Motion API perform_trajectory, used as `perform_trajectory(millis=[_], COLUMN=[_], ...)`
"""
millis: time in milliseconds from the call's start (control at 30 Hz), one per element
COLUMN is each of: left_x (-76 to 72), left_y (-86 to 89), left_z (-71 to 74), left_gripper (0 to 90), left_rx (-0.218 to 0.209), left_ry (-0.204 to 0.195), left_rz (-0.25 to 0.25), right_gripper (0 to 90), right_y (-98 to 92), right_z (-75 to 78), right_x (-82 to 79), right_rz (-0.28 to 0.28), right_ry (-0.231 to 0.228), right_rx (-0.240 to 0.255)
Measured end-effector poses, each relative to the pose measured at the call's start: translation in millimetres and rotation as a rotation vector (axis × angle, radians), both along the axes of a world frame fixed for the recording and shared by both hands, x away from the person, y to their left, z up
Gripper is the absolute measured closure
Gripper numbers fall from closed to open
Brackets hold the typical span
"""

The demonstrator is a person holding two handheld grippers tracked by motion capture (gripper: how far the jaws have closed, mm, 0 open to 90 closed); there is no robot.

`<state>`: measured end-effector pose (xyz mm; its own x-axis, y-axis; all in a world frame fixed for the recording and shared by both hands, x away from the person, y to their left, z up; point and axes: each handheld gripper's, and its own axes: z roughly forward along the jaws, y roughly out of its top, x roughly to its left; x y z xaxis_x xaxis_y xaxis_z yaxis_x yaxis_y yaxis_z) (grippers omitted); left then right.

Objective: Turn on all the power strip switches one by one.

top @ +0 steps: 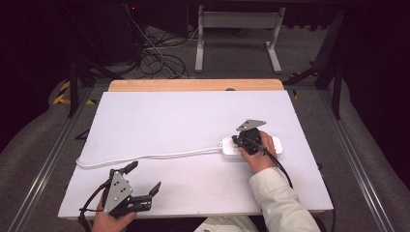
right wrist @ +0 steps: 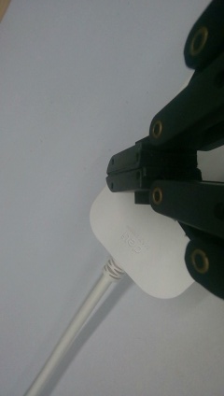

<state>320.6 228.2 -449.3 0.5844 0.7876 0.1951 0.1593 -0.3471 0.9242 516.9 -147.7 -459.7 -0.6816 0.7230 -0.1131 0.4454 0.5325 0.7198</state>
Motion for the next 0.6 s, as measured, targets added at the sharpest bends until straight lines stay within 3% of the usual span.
perform_trajectory(millis=[100, 167, 233, 500, 600], left_x=[0.6, 1.7, 2.3, 0.6, 1.3], left_y=[0.4, 0.9, 1.2, 1.2, 1.0], left_z=[-0.2, -0.3, -0.3, 0.4, -0.2], left_gripper=[10.1, 10.1, 10.1, 10.1, 10.1], left_rx=[-0.012, -0.01, -0.008, -0.005, -0.011], left_ry=[0.01, 0.009, 0.007, 0.0, 0.01], left_rz=[0.0, 0.0, 0.002, 0.001, 0.0], right_gripper=[90.0, 90.0, 90.0, 90.0, 90.0], right_y=[-2.6, -5.9, -8.9, -12.8, -15.7], right_z=[3.9, 16.1, 26.1, 29.8, 29.7], right_x=[-2.9, -7.7, -11.1, -14.6, -14.1], right_rz=[0.007, 0.021, 0.022, 0.013, 0.003], right_ry=[-0.033, -0.078, -0.094, -0.099, -0.101], right_rx=[0.02, 0.098, 0.137, 0.143, 0.122])
